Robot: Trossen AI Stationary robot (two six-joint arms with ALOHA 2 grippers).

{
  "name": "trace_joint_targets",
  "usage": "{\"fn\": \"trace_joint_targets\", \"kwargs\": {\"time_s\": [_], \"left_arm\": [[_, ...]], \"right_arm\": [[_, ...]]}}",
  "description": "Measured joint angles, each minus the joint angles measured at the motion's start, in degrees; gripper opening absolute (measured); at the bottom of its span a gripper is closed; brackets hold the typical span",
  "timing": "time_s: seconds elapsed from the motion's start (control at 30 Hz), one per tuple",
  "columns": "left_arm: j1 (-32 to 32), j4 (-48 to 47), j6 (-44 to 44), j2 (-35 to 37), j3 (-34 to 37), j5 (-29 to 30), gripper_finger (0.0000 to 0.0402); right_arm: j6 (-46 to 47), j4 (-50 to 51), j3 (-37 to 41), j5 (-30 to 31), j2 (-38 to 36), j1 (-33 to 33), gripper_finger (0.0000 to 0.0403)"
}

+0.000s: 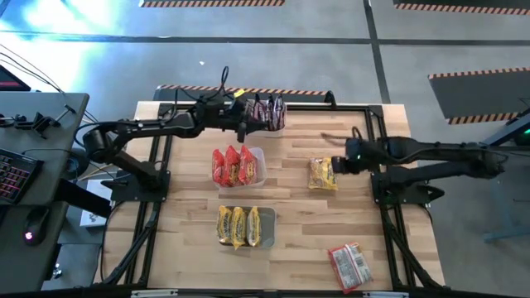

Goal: Sort Maruchan noodles
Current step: Put the yellow noodle pack into the gray bin

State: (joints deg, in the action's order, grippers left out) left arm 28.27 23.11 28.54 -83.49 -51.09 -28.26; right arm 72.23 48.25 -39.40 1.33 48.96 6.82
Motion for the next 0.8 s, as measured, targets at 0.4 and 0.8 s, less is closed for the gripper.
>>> {"fn": "trace_joint_targets", "kwargs": {"time_s": [0.4,0.8], "left_arm": [[0.2,-0.5,-0.4,0.2,0.0,-0.3,0.0],[0.2,-0.5,3.3,0.2,0.0,-0.4,0.0]], "right_arm": [[23.3,-5.9,3.5,3.2,15.5,-4.5,0.0249],[28.7,-26.6,15.1,8.0,15.8,-3.1,0.0234]]}}
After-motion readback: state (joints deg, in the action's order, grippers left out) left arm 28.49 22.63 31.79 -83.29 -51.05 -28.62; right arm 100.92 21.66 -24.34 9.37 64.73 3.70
